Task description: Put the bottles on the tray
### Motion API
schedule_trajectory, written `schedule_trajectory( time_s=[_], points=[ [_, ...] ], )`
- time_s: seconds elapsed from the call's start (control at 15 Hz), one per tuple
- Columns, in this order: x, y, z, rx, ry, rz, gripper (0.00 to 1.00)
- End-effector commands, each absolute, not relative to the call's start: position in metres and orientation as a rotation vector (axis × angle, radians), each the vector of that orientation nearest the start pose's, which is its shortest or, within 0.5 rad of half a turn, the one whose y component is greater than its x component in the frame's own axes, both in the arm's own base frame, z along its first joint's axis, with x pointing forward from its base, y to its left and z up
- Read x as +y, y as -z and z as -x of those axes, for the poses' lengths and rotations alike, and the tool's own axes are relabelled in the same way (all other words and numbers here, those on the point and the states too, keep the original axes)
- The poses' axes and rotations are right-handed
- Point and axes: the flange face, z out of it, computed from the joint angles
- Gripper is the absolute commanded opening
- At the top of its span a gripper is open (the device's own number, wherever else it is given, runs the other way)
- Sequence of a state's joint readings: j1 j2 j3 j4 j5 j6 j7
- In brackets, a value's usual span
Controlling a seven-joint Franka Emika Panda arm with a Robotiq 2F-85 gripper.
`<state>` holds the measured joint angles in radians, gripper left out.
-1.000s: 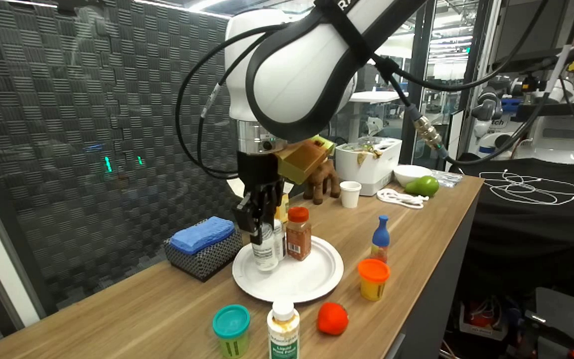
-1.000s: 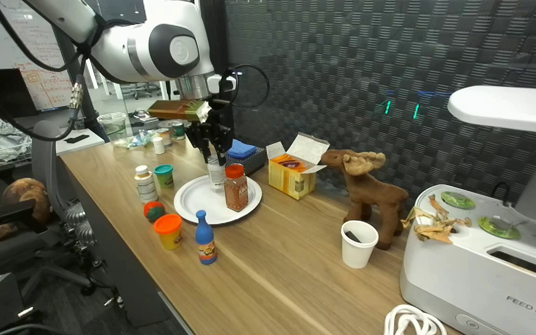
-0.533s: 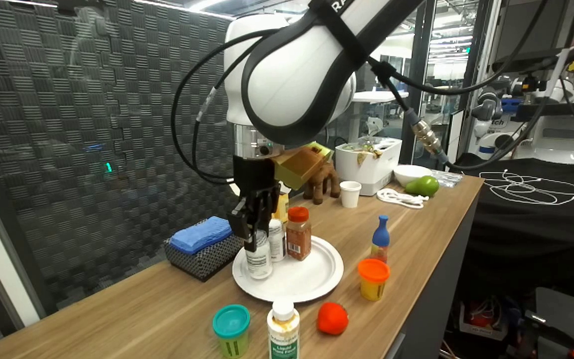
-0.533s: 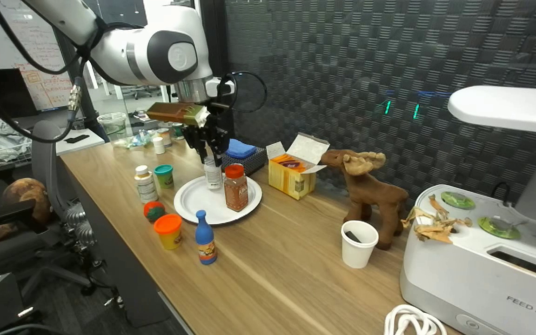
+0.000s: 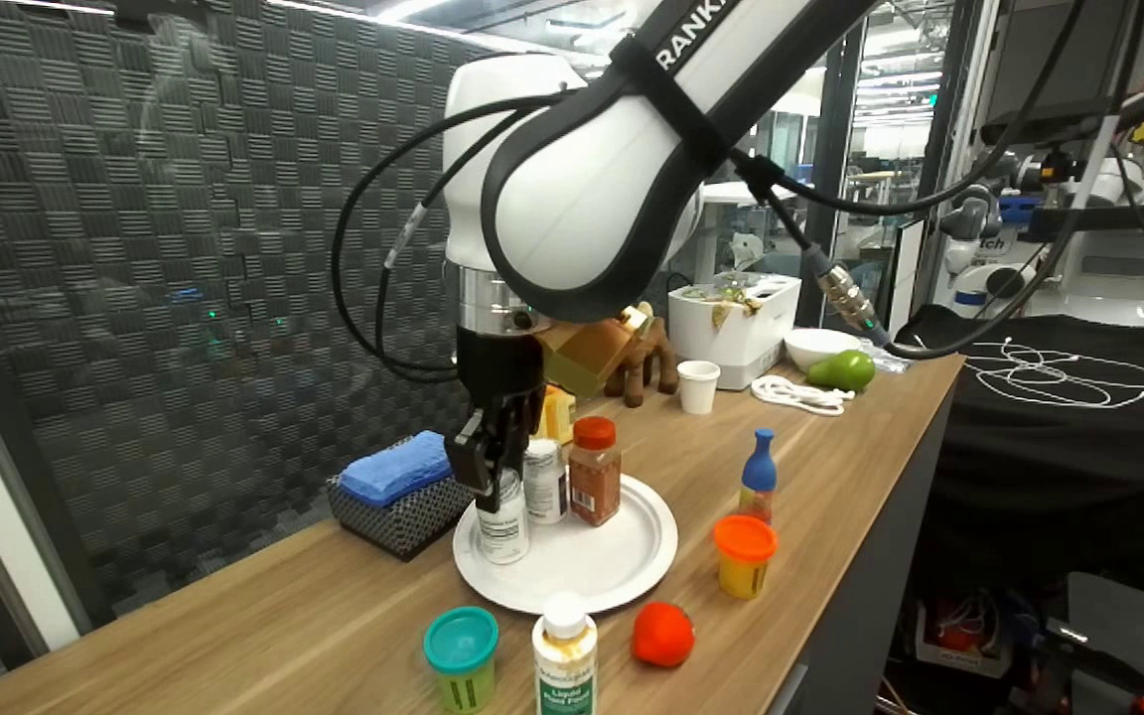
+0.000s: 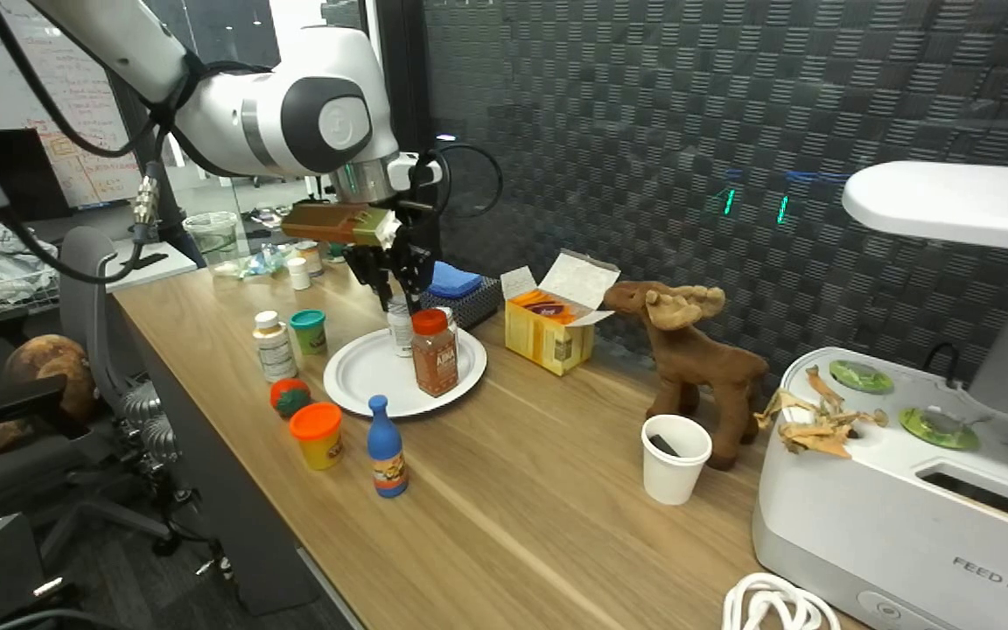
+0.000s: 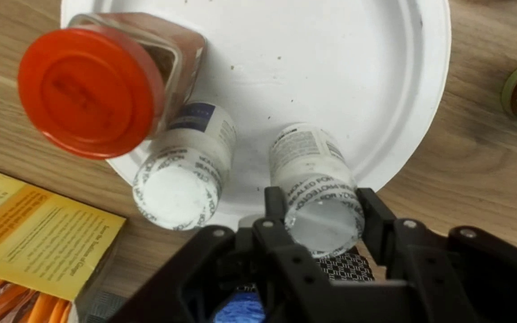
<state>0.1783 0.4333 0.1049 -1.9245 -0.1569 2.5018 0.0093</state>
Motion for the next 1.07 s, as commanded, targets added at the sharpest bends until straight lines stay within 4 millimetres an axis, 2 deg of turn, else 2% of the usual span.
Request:
schedule_trajectory(
  time_s=[0.0, 0.33, 0.4, 0.53, 0.73, 1.0],
  points=[
    [0.180, -0.282, -0.616, -0.668, 0.301, 3.119, 0.20],
    [0.181, -0.283, -0.615, -0.726, 0.310, 3.139, 0.20],
    [0.180, -0.283, -0.615, -0.729, 0.302, 3.138, 0.70],
    [0.180, -0.285, -0.614, -0.727, 0.291, 3.137, 0.76],
    [0.183, -0.298, -0.611, -0.729, 0.318, 3.146, 0.98],
    [0.197, -0.319, -0.596, -0.735, 0.317, 3.098, 1.00]
  ],
)
